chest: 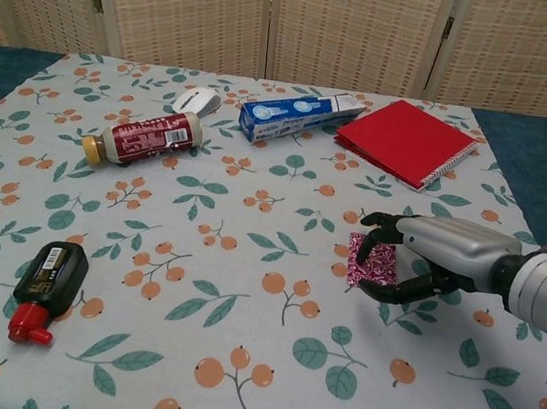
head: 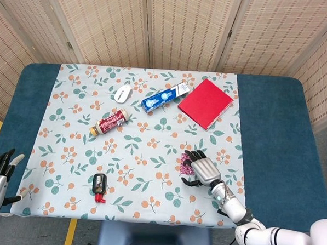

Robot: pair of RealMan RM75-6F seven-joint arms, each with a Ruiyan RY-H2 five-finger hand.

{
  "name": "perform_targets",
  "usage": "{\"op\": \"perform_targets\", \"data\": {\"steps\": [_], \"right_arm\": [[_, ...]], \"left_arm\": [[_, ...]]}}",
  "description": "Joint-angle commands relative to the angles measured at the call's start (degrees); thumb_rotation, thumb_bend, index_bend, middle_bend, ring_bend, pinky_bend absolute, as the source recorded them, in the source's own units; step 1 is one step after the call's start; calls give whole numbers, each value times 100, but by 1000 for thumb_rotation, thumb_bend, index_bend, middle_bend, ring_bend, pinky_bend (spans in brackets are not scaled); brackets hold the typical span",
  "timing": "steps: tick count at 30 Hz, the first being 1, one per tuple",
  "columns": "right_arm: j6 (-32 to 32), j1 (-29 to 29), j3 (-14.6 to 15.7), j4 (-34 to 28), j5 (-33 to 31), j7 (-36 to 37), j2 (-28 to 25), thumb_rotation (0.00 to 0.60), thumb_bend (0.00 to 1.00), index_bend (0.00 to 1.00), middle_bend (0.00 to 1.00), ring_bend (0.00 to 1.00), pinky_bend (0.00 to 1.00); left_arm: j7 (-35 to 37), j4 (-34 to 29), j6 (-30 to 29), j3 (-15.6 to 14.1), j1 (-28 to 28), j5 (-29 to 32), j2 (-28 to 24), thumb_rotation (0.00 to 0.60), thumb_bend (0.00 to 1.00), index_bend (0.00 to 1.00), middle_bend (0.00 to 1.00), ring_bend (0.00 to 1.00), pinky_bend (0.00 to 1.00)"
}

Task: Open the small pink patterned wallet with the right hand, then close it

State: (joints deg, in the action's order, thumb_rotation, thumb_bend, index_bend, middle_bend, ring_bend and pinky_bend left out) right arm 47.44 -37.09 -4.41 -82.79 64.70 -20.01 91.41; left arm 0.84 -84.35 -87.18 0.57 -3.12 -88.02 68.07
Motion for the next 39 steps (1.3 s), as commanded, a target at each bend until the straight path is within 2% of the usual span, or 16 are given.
{"op": "perform_targets", "data": {"steps": [1,13,22,39], "right_arm": [[3,19,33,6,-35,8,-30,229,407,262,62,0,0],[341,353,284,-151,46,173,-434,229,407,262,62,0,0],[600,585,356,-406,87,246,-824,228,407,262,62,0,0],[327,341,243,-218,195,191,-383,226,407,262,62,0,0]], "left_arm": [[10,2,-3,-3,4,-2,4,600,209,149,0,58,0],[9,-27,-53,-27,39,-47,-3,600,208,145,0,59,0],[20,-65,-42,-41,45,-61,-18,600,208,145,0,59,0],[94,-11,-44,-44,75,-34,-18,600,209,145,0,59,0]]}}
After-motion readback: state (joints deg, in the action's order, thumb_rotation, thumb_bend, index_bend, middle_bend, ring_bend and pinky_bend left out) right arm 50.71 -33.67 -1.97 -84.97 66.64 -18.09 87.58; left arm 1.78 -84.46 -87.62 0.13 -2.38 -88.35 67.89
